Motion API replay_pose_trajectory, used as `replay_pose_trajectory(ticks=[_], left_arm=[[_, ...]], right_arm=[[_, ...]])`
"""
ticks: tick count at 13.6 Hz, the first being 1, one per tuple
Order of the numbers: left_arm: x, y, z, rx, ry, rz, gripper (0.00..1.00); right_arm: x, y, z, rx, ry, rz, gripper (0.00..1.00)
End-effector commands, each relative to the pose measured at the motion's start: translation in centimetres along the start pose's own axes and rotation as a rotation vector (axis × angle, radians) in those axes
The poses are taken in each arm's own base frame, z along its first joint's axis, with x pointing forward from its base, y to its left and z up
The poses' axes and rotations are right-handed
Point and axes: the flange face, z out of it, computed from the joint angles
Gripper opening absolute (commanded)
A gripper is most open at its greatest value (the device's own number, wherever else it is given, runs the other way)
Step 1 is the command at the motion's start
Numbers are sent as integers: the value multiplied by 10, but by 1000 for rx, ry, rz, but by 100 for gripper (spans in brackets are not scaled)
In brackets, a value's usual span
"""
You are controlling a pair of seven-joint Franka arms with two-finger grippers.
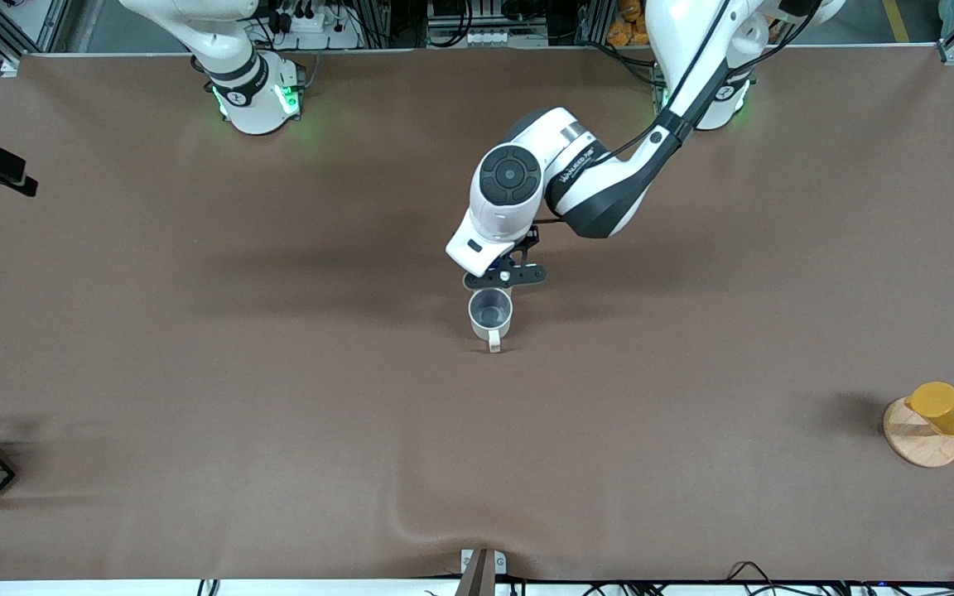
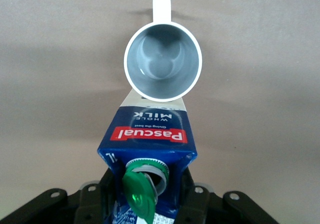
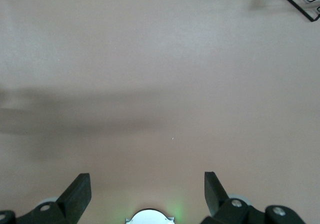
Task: Place milk next to cup
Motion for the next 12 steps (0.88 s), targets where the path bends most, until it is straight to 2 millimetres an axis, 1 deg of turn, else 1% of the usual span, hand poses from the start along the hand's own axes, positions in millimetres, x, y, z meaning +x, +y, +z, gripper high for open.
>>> replay_pose_trajectory(ticks=[1, 2, 3, 4, 5, 7, 8, 10, 12], left_arm=[[3, 9, 0, -30, 17, -1, 54], [3, 9, 0, -31, 18, 0, 56], [3, 9, 0, -31, 18, 0, 65], [4, 9, 3, -27, 14, -13, 86], [5, 8, 2, -28, 16, -17, 100], [5, 7, -7, -34, 28, -15, 100], [5, 6, -20, -46, 44, -16, 100], [0, 7, -53, -73, 79, -14, 100], [-6, -1, -86, -83, 109, -16, 100]], right_arm=[[-6, 3, -6, -11, 0, 23, 100], [-6, 3, -6, -11, 0, 23, 100], [-5, 7, -5, -7, -1, 31, 100], [-4, 12, -5, 3, -2, 34, 100], [-5, 16, -5, 26, 3, 37, 100], [-2, 14, -5, 30, 10, 38, 100], [-3, 14, -7, 27, 14, 43, 100], [-2, 16, -6, 27, 14, 51, 100], [-1, 18, -6, 24, 17, 55, 100]])
